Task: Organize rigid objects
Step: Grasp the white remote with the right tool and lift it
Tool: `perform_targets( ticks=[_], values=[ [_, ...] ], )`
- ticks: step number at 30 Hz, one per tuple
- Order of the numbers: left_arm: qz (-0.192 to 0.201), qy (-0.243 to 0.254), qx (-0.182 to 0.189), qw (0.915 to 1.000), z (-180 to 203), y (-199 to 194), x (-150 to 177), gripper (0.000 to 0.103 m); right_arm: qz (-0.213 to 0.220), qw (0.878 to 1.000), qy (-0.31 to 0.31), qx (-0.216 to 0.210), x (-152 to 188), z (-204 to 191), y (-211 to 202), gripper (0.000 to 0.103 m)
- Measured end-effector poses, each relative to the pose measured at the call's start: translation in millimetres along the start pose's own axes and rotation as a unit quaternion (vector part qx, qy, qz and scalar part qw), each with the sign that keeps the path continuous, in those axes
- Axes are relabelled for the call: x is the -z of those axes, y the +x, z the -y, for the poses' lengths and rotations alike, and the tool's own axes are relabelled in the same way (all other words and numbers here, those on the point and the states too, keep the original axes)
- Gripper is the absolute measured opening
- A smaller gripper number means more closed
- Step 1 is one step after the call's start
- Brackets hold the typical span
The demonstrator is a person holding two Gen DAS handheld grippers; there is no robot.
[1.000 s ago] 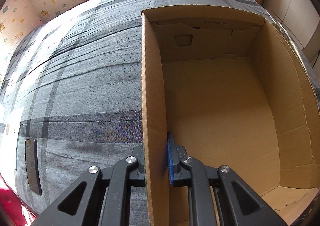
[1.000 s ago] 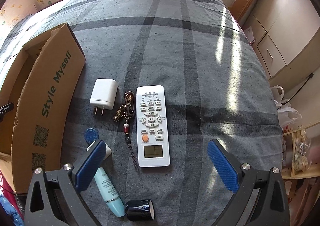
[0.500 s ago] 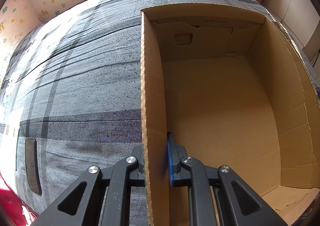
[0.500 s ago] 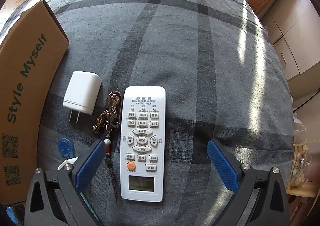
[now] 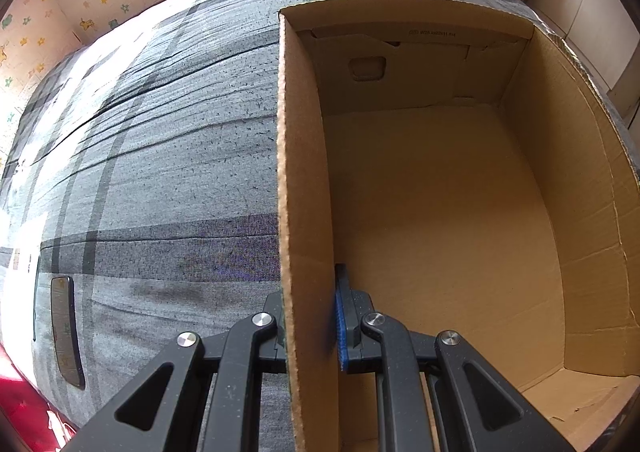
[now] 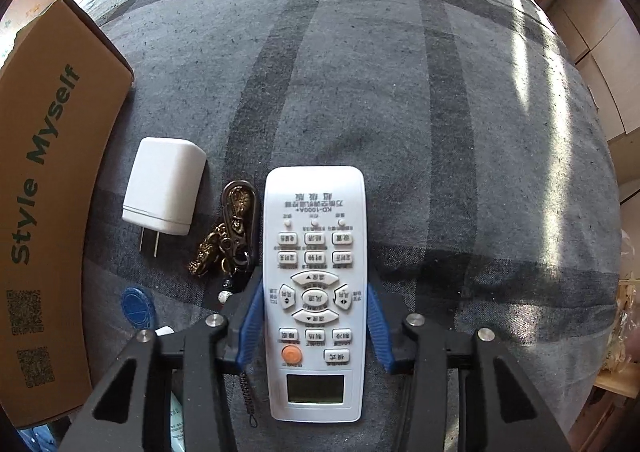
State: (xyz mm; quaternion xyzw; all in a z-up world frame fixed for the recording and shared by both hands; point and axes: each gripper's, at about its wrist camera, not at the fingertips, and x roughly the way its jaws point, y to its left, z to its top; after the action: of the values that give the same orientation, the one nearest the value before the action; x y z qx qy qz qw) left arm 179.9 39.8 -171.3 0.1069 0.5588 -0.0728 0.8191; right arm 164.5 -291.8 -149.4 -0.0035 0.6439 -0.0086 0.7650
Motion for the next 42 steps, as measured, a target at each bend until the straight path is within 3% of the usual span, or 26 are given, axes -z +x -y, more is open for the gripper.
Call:
perform_targets(
  ticks=[11,28,42],
  values=[
    [0.004,0.000,-0.002,1.0000,2,0,4,0.014,0.008,1.000,0.014,0.021,12,12,13,0.049],
    [0.005,0.000,0.000,1.0000,-3,-1,6,0.014,0.041,0.998,0.007,0.037,14,14,-2,0.049],
    [0.008,0.001,-0.002,1.0000,1,-4,5,0.014,0.068,0.996,-0.048,0.034,8,-33,-11,0.049]
  ],
)
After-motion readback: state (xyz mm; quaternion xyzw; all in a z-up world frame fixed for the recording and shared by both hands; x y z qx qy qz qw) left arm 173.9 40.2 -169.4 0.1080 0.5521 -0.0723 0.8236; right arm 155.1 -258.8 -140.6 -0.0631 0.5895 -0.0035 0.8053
